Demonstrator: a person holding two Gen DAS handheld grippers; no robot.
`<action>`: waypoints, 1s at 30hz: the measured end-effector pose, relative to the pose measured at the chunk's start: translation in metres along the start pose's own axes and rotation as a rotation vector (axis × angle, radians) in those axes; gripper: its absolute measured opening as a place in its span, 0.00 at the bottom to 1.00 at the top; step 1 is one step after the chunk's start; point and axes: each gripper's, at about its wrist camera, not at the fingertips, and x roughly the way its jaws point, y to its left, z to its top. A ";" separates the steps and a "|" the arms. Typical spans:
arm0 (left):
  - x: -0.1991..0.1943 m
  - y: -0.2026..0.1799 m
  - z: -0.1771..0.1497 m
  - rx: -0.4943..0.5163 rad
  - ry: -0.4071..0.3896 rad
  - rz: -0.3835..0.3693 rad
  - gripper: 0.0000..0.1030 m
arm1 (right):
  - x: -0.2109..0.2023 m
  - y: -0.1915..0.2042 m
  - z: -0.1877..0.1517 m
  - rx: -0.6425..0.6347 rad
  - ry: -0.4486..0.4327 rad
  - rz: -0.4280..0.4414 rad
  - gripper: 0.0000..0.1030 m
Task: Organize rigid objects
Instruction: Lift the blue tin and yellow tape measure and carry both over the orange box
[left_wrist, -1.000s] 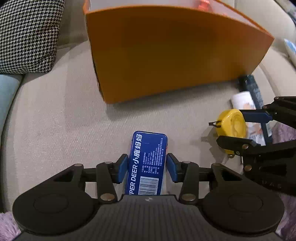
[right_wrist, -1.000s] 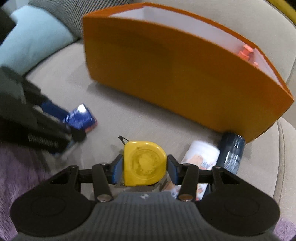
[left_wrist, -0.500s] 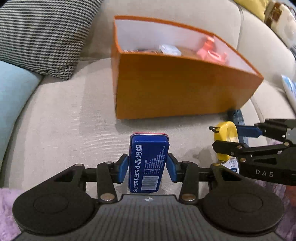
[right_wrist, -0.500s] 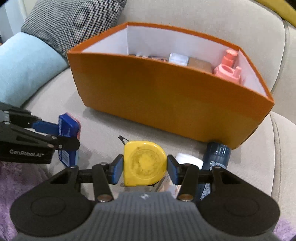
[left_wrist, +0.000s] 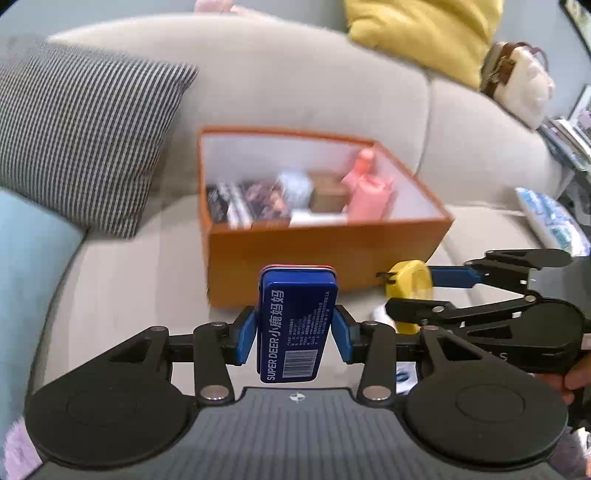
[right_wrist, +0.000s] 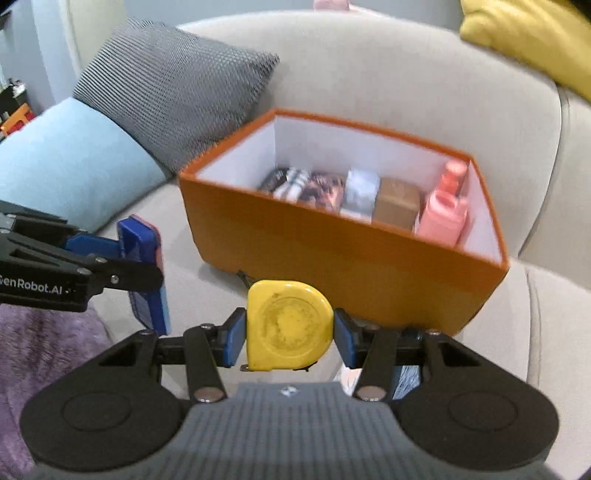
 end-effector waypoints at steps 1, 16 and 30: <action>-0.004 -0.003 0.008 0.011 -0.009 -0.012 0.48 | -0.004 -0.002 0.005 0.000 -0.006 0.007 0.50; 0.040 -0.043 0.138 0.319 0.016 -0.049 0.48 | -0.013 -0.074 0.104 -0.020 -0.087 -0.042 0.50; 0.187 -0.044 0.120 0.720 0.475 0.025 0.48 | 0.083 -0.107 0.103 0.040 0.086 0.012 0.50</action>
